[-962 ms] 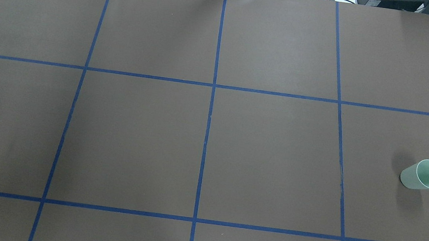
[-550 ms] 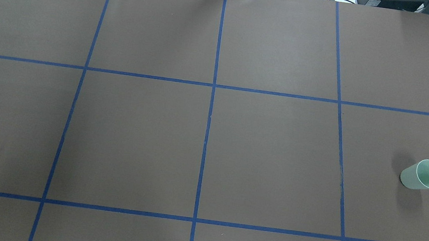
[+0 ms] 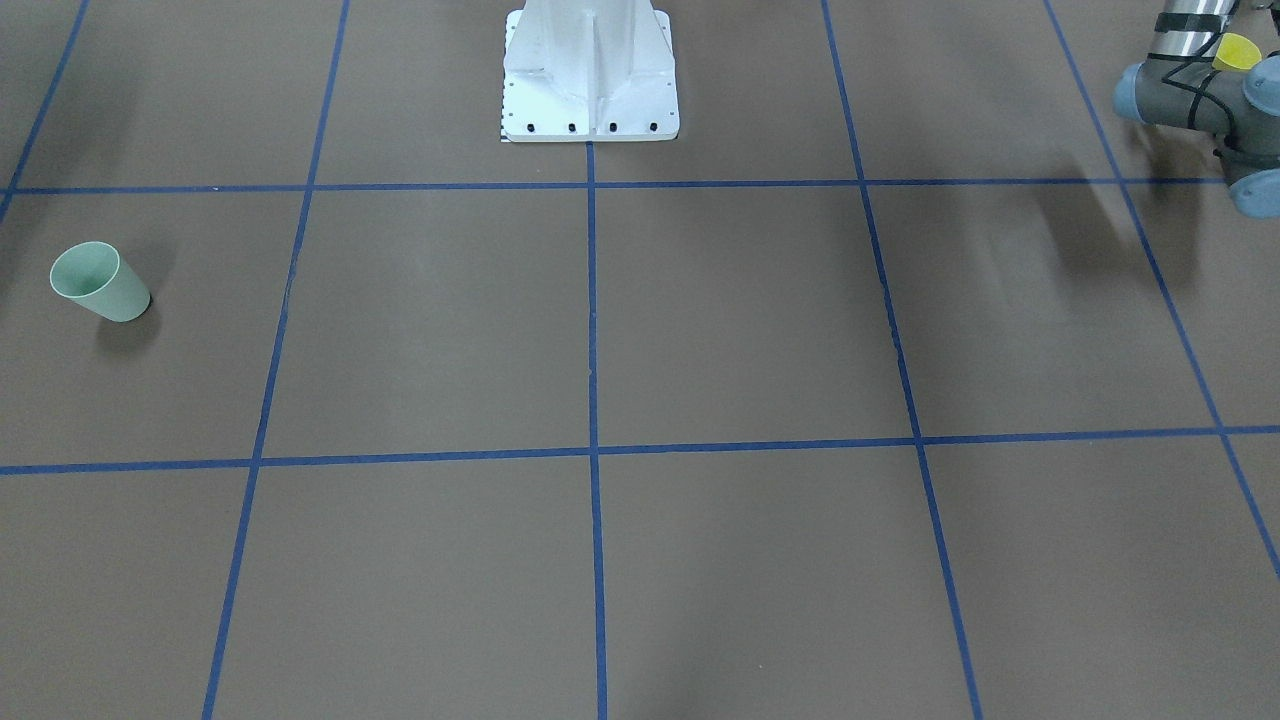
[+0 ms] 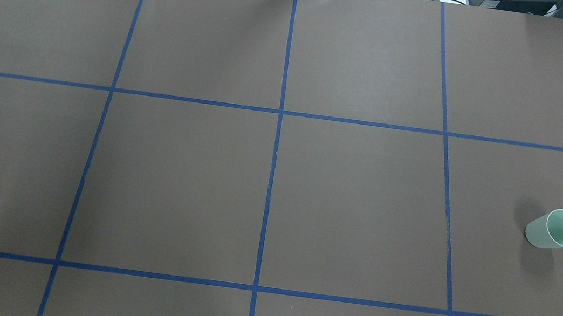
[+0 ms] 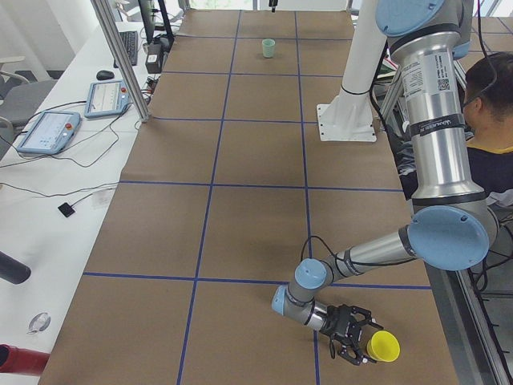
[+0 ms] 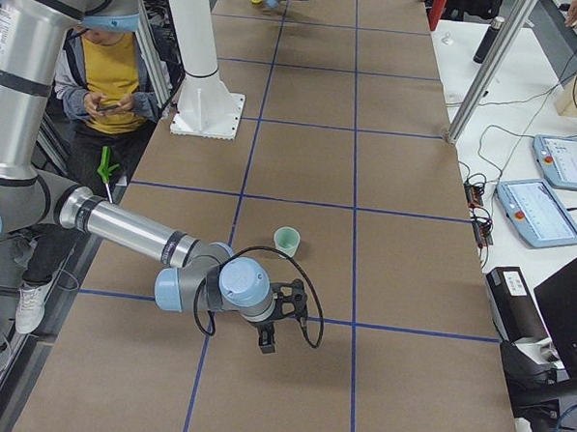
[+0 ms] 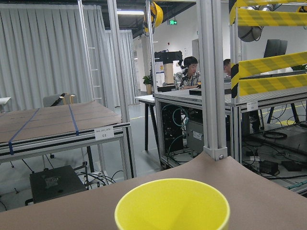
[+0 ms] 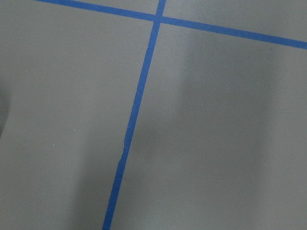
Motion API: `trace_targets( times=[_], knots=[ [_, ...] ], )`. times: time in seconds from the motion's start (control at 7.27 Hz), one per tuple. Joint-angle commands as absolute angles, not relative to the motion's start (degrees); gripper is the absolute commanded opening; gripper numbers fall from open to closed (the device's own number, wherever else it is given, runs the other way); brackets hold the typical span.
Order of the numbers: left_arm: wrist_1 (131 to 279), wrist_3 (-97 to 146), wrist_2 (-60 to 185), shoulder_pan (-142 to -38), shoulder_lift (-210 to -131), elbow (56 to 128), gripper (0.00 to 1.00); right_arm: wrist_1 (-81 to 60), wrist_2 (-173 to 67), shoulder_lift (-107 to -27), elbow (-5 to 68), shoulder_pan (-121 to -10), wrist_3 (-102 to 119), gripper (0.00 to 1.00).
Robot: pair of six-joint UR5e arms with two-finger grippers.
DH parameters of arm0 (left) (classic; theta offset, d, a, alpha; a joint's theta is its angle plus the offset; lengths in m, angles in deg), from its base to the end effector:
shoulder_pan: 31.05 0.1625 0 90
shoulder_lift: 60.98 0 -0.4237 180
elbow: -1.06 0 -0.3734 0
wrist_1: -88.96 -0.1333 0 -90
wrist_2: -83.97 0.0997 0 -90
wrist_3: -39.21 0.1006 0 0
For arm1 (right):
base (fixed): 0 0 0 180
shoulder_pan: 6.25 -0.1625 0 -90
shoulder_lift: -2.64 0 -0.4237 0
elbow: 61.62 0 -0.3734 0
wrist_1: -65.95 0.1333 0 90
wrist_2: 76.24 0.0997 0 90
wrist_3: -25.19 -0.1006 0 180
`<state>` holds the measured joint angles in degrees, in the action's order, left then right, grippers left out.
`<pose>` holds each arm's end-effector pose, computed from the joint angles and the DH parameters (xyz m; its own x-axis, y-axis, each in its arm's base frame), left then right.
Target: Transfer and stack yellow cup on green cup
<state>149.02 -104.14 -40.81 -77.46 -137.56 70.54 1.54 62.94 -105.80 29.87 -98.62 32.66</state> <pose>0.0699 -0.1835 0.9090 -0.5794 -0.3471 0.7374 0.8094 -0.1392 0.5705 0.0708 -0.3290 0.7233 0.6576 -0.2142 0.7223 0.0450 0.9682 0.2462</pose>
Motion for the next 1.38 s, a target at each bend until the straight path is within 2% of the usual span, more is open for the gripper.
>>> trace_targets(
  times=[0.0,0.55,0.69,0.83,0.96,1.1,1.24],
  knots=[
    [150.0,-104.1,-41.7,-77.5,-137.5,69.1,1.00,1.6,63.0,-105.7,29.9,-98.6,32.7,1.00],
    [151.0,-104.1,-42.6,-77.5,-137.0,67.2,1.00,1.5,63.0,-105.4,30.0,-98.5,32.7,1.00],
    [151.0,-104.1,-42.8,-77.5,-137.0,67.1,0.97,1.5,63.0,-105.4,30.0,-98.6,32.7,1.00],
    [151.0,-104.1,-42.9,-77.4,-137.0,67.1,0.89,1.5,63.0,-105.3,30.0,-98.5,32.7,1.00],
    [151.1,-104.0,-42.9,-77.4,-137.0,67.1,0.62,1.5,63.0,-105.4,30.0,-98.5,32.7,1.00],
    [151.2,-104.0,-42.9,-77.4,-137.0,67.1,0.43,1.5,63.0,-105.3,30.0,-98.5,32.7,1.00],
    [151.2,-103.6,-42.9,-77.4,-137.0,67.1,0.32,1.5,63.0,-105.3,30.0,-98.5,32.7,1.00]
  ],
)
